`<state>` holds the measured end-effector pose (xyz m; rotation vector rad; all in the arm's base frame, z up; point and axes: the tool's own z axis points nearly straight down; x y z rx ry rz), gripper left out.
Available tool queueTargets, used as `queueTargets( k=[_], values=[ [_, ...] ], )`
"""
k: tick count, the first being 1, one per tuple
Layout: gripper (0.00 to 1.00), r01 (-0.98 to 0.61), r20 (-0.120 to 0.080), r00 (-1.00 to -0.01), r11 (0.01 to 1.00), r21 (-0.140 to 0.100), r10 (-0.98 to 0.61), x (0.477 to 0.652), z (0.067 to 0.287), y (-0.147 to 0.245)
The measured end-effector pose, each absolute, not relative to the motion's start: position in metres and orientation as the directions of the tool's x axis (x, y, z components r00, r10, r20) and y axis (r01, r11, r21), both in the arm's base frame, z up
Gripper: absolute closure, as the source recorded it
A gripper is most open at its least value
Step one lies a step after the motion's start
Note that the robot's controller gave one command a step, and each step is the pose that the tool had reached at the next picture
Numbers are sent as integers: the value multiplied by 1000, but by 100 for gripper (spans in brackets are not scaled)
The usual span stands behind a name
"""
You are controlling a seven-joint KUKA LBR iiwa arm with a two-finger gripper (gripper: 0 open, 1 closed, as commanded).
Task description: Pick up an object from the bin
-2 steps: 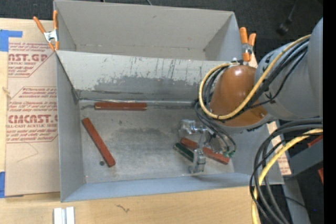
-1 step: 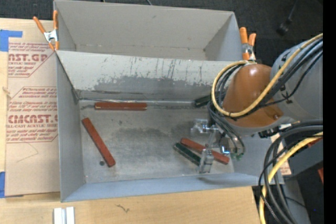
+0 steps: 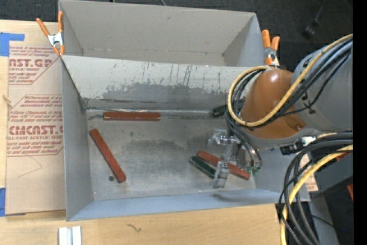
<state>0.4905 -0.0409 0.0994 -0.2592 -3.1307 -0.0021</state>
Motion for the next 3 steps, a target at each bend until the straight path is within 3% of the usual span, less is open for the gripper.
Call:
queueTargets(
  k=[1,2,3],
  values=[
    [0,510,3,-860,860,0,510,491,69,-48],
    [0,510,2,-860,860,-1,510,491,68,-47],
    [100,509,1,-861,861,0,509,491,68,-47]
  ],
)
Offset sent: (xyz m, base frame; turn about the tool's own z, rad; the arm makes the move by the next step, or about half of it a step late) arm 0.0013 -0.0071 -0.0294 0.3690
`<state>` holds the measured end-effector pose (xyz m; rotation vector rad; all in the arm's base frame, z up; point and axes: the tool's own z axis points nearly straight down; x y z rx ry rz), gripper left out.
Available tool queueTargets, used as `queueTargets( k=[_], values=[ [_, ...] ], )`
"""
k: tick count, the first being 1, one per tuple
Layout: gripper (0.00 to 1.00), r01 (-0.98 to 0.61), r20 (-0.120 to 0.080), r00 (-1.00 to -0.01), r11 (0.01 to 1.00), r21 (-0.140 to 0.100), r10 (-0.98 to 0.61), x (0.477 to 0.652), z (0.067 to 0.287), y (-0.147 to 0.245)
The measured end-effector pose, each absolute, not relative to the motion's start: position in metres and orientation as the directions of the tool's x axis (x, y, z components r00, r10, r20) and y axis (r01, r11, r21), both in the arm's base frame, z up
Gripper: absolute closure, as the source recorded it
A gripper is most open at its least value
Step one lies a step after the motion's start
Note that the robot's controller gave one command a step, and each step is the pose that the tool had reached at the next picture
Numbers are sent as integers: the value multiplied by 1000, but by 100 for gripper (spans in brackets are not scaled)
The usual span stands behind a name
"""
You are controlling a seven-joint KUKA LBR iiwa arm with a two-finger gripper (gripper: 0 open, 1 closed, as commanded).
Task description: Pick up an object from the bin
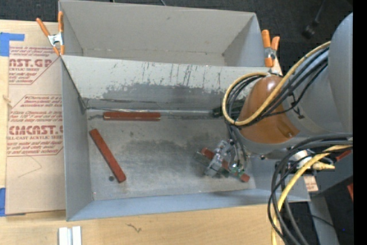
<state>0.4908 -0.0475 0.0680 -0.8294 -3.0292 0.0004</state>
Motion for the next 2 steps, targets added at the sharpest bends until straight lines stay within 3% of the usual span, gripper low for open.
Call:
queueTargets(
  k=[2],
  values=[
    [100,509,0,-861,861,1,509,491,99,-47]
  ],
)
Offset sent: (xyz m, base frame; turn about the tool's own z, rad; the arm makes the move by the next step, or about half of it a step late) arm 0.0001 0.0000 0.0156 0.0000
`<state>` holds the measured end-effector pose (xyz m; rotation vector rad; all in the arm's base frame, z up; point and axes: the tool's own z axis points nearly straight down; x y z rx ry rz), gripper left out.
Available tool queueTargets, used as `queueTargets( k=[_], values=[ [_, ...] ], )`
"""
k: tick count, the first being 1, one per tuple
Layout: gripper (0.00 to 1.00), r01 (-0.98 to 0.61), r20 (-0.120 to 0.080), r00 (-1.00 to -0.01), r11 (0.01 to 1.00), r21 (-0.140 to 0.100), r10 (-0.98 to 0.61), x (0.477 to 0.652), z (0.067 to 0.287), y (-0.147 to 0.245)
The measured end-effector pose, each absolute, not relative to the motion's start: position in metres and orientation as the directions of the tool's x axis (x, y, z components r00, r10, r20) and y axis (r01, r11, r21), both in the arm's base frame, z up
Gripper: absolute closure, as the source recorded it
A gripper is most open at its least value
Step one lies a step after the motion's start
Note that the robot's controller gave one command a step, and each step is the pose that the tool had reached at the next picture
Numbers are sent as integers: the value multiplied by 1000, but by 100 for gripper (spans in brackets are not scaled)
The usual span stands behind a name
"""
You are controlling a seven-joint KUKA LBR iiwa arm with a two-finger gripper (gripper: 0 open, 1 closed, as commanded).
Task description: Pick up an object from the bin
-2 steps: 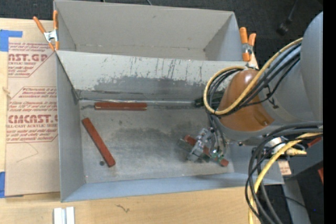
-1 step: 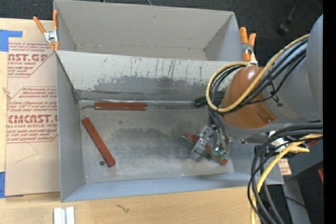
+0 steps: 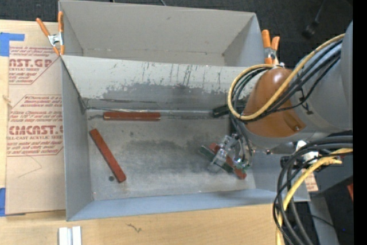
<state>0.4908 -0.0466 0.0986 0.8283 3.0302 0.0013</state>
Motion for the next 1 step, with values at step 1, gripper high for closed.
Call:
queueTargets(
  k=[1],
  values=[
    [100,508,1,-861,861,1,508,490,104,-46]
  ],
)
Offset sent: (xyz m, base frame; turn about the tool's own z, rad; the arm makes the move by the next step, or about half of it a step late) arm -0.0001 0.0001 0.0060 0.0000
